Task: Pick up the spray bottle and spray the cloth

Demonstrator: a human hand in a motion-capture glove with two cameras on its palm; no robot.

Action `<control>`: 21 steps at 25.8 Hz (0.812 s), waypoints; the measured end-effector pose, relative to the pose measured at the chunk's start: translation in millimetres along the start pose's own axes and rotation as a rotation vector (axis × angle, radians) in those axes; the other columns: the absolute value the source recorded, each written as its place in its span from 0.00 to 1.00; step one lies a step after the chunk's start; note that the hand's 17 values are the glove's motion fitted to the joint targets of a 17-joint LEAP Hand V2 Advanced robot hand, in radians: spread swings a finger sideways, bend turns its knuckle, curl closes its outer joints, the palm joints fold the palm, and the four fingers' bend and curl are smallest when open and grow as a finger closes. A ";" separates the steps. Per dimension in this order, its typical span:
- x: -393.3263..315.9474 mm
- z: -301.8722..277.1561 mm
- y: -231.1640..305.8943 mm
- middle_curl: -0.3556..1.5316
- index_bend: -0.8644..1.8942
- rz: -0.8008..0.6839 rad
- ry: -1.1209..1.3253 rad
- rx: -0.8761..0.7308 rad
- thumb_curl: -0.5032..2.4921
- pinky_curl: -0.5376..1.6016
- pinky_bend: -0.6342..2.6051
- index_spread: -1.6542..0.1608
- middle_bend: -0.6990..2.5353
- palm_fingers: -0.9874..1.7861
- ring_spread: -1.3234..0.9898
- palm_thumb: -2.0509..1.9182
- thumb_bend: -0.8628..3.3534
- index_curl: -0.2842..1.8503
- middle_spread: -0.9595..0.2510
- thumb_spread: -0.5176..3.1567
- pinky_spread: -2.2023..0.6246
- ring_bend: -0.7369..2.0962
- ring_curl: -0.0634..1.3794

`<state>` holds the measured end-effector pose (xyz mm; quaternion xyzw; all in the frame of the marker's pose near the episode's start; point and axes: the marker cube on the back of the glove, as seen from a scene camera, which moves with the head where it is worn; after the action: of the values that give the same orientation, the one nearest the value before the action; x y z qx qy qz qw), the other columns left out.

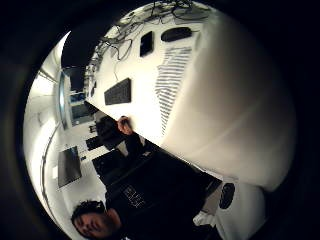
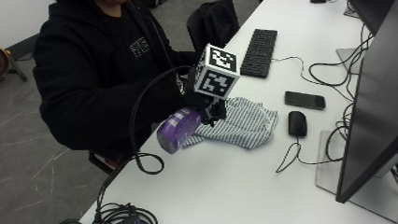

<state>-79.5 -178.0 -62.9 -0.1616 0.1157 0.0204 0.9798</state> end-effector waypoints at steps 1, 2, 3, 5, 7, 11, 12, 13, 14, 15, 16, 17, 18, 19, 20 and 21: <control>-4.9 5.6 -2.1 0.47 0.40 -0.002 0.040 -0.034 0.38 0.45 0.33 0.75 0.39 0.82 0.49 0.79 0.20 0.36 0.65 0.21 0.71 0.48 0.36; -9.7 11.7 -3.9 0.47 0.40 -0.005 0.080 -0.066 0.38 0.44 0.33 0.75 0.39 0.82 0.48 0.79 0.20 0.36 0.65 0.20 0.71 0.48 0.36; -14.5 18.4 -5.2 0.47 0.39 -0.010 0.119 -0.098 0.38 0.45 0.33 0.75 0.39 0.82 0.48 0.79 0.20 0.36 0.65 0.20 0.71 0.48 0.36; -23.4 32.9 -6.8 0.47 0.39 -0.021 0.195 -0.157 0.39 0.45 0.33 0.75 0.39 0.82 0.48 0.79 0.20 0.36 0.65 0.20 0.71 0.48 0.36; -30.5 48.6 -7.3 0.47 0.39 -0.032 0.268 -0.210 0.39 0.45 0.33 0.75 0.39 0.82 0.48 0.79 0.20 0.37 0.65 0.20 0.71 0.48 0.37; -41.3 81.3 -4.4 0.47 0.39 -0.058 0.383 -0.305 0.39 0.45 0.33 0.75 0.39 0.82 0.48 0.79 0.20 0.37 0.65 0.20 0.71 0.48 0.37; -44.1 89.0 -3.2 0.47 0.39 -0.065 0.401 -0.325 0.39 0.45 0.33 0.75 0.39 0.82 0.48 0.79 0.20 0.38 0.65 0.20 0.71 0.48 0.37; -46.7 95.8 -1.9 0.47 0.39 -0.072 0.414 -0.341 0.40 0.45 0.33 0.75 0.39 0.82 0.48 0.79 0.20 0.38 0.65 0.20 0.71 0.48 0.37; -48.9 101.4 -0.8 0.47 0.39 -0.078 0.423 -0.353 0.40 0.45 0.33 0.75 0.39 0.82 0.48 0.79 0.20 0.38 0.65 0.20 0.71 0.48 0.37; -50.7 105.2 0.1 0.47 0.39 -0.084 0.426 -0.360 0.40 0.45 0.33 0.75 0.39 0.82 0.48 0.79 0.20 0.38 0.65 0.20 0.71 0.48 0.37; -51.9 107.1 0.8 0.48 0.39 -0.088 0.425 -0.363 0.40 0.45 0.32 0.75 0.39 0.82 0.48 0.79 0.20 0.38 0.65 0.20 0.71 0.48 0.37; -52.9 107.0 1.1 0.48 0.39 -0.093 0.418 -0.360 0.40 0.45 0.32 0.75 0.39 0.82 0.48 0.79 0.20 0.38 0.65 0.19 0.71 0.48 0.37; -54.2 104.5 0.9 0.48 0.39 -0.098 0.406 -0.350 0.40 0.45 0.32 0.75 0.39 0.82 0.48 0.79 0.20 0.38 0.65 0.19 0.71 0.48 0.37; -56.2 99.6 0.1 0.48 0.39 -0.104 0.386 -0.330 0.40 0.45 0.32 0.75 0.39 0.82 0.48 0.79 0.20 0.38 0.65 0.19 0.71 0.48 0.37; -59.4 91.9 -1.3 0.48 0.39 -0.112 0.358 -0.300 0.40 0.45 0.32 0.75 0.39 0.82 0.48 0.79 0.20 0.39 0.65 0.19 0.71 0.48 0.37; -63.6 81.7 -3.0 0.48 0.39 -0.124 0.322 -0.258 0.40 0.45 0.32 0.75 0.39 0.82 0.49 0.79 0.20 0.39 0.65 0.19 0.71 0.48 0.37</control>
<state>-123.1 -154.7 28.1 -0.2935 0.2571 -0.0515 0.9193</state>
